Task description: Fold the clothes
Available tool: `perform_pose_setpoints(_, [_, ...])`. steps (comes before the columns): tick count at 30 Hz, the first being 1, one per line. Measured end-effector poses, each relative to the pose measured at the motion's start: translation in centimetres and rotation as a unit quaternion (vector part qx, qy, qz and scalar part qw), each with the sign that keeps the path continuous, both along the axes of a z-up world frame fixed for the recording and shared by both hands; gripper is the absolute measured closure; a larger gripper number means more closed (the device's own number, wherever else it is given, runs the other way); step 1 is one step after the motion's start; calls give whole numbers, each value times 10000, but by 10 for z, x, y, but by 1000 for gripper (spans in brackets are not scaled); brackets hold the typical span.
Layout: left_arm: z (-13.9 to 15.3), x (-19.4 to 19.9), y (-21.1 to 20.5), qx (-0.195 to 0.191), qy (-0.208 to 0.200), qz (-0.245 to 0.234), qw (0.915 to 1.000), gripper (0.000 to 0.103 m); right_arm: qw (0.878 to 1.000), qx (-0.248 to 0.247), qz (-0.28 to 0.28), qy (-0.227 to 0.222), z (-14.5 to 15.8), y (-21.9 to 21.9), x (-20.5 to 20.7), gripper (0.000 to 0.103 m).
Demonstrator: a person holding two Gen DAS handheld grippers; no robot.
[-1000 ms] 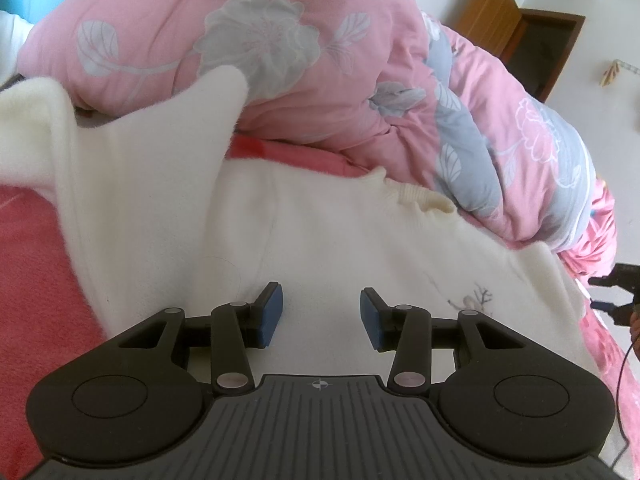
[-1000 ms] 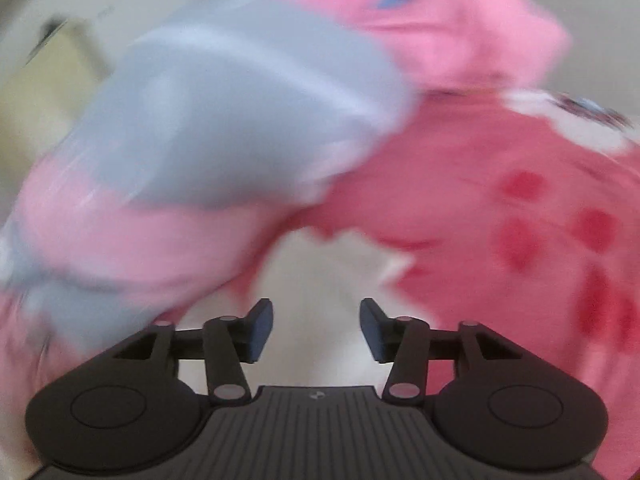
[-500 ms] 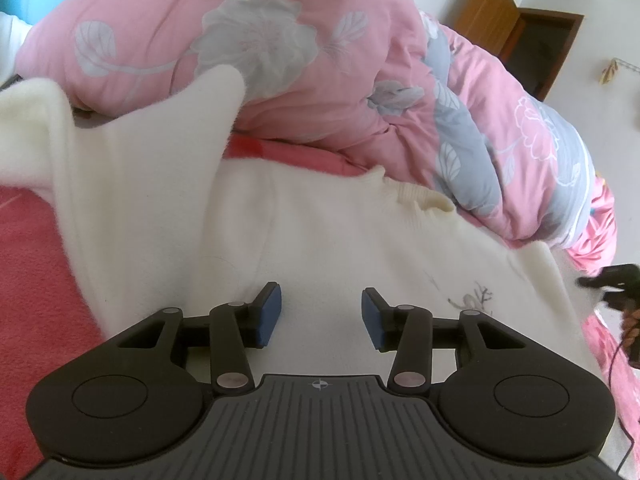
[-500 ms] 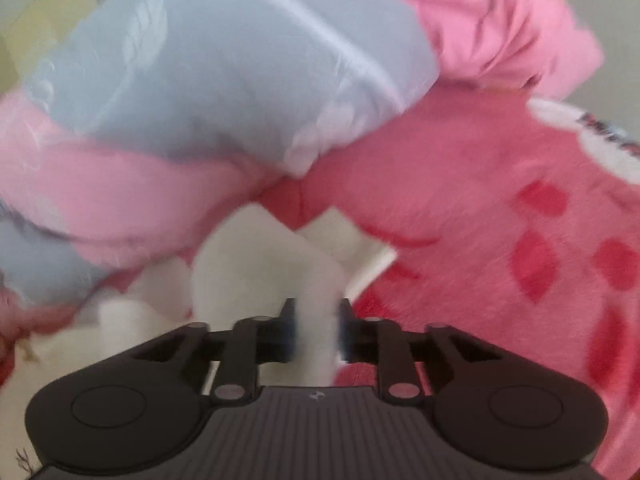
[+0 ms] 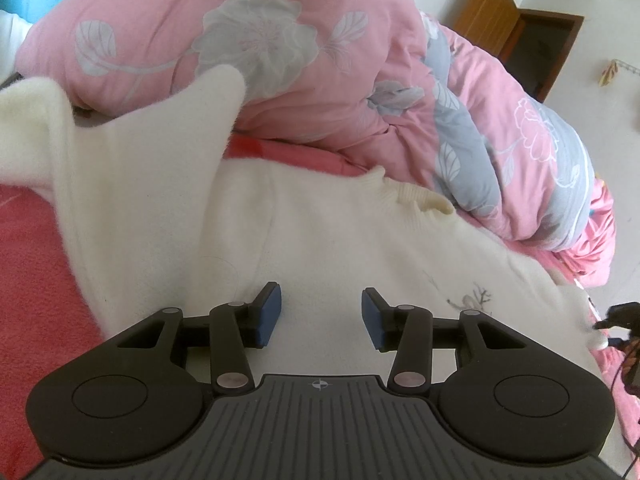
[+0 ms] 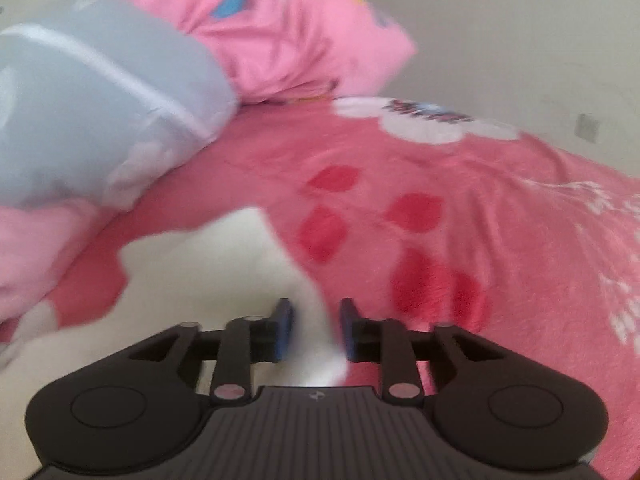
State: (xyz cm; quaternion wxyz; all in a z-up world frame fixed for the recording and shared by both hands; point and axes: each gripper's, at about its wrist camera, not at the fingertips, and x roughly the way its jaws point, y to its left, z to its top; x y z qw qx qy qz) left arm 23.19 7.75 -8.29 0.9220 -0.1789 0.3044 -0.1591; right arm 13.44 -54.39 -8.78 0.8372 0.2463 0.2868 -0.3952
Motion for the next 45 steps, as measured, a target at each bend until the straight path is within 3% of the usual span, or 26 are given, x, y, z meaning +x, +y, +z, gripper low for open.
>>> perform_pose_setpoints(3, [0, 0, -1, 17, -2, 1, 10000, 59, 9965, -415, -677, -271, 17, -3, -25, 57])
perform_pose_setpoints(5, [0, 0, 0, 19, -1, 2, 10000, 58, 9945, -513, -524, -747, 30, 4, -39, 57])
perform_pose_setpoints(7, [0, 0, 0, 24, 0, 2, 10000, 58, 9923, -419, 363, -1105, 39, 19, -36, 61])
perform_pose_setpoints(9, [0, 0, 0, 24, -1, 3, 10000, 58, 9809, -386, 1701, -862, 38, 50, -7, 65])
perform_pose_setpoints(12, [0, 0, 0, 10, 0, 2, 10000, 58, 9351, -388, 3502, -380, 24, 111, 41, 80])
perform_pose_setpoints(14, [0, 0, 0, -1, 2, 2, 10000, 58, 9163, -281, 3993, -148, 8, 136, 63, 89])
perform_pose_setpoints(15, [0, 0, 0, -7, 3, 1, 10000, 58, 9161, -146, 4005, -80, -1, 136, 72, 93])
perform_pose_setpoints(17, [0, 0, 0, -10, 3, 3, 10000, 58, 9277, 314, 3719, -100, -18, 116, 86, 103])
perform_pose_setpoints(20, [0, 0, -1, -4, 4, 3, 10000, 58, 9414, 1266, 3057, -655, -30, 63, 93, 103])
perform_pose_setpoints(25, [1, 0, -1, 1, 2, 5, 10000, 58, 9612, 1690, 1907, -1057, -24, 30, 90, 103])
perform_pose_setpoints(27, [1, 0, -1, 7, 2, 6, 10000, 58, 9651, 1545, 1811, -1089, -13, 40, 88, 103])
perform_pose_setpoints(30, [1, 0, -1, 10, 2, 8, 10000, 58, 9448, 1626, 2573, -1212, 2, 74, 95, 103])
perform_pose_setpoints(35, [1, 0, 0, 0, 1, 10, 10000, 58, 8833, 2284, 4033, -698, -3, 155, 146, 103])
perform_pose_setpoints(37, [1, 0, 1, -10, 1, 8, 10000, 58, 8689, 2565, 4208, -457, -18, 174, 170, 102])
perform_pose_setpoints(39, [1, 0, 2, -31, 5, 7, 10000, 58, 8769, 2641, 4005, -306, -33, 177, 193, 103])
perform_pose_setpoints(41, [1, 0, 2, -51, 10, 7, 10000, 58, 8909, 2672, 3629, -572, -38, 165, 200, 103])
perform_pose_setpoints(45, [2, -1, 2, -59, -16, 25, 10000, 58, 9365, 1868, 2891, -673, -11, 160, 190, 103])
